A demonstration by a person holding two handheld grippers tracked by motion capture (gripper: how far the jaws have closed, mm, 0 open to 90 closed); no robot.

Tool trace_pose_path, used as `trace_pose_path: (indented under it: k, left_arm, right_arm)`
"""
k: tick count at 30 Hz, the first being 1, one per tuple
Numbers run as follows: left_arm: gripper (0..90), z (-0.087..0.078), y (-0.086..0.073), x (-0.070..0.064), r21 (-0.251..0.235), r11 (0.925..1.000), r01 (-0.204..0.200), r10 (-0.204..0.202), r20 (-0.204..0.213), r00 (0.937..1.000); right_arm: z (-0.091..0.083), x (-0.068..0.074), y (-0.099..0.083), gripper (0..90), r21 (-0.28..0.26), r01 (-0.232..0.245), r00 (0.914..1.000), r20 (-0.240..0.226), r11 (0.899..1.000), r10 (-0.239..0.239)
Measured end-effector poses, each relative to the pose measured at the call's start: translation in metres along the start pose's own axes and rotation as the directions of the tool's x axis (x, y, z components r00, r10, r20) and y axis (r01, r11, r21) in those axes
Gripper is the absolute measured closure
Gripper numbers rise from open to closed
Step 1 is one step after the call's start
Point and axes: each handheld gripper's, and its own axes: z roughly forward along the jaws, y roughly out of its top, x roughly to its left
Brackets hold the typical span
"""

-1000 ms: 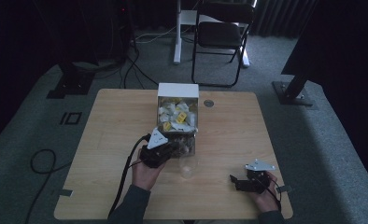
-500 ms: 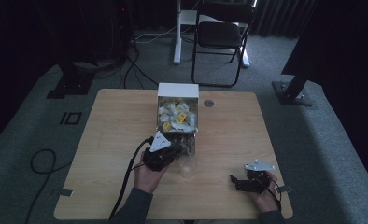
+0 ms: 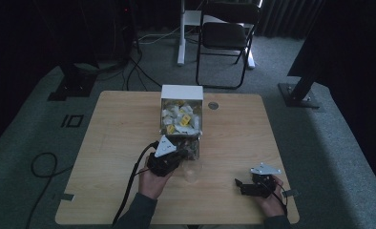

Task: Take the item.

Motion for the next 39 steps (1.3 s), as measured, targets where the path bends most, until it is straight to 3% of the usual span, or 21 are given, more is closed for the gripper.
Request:
trace_pose_path:
  k: [39]
  left_arm:
    - [90.0,0.011,-0.01,-0.012,0.041,0.999,-0.018,0.017,0.021,0.9996]
  right_arm:
    - [0.0,0.0,0.0,14.0,0.0,0.001,1.0,0.0,1.0,-0.001]
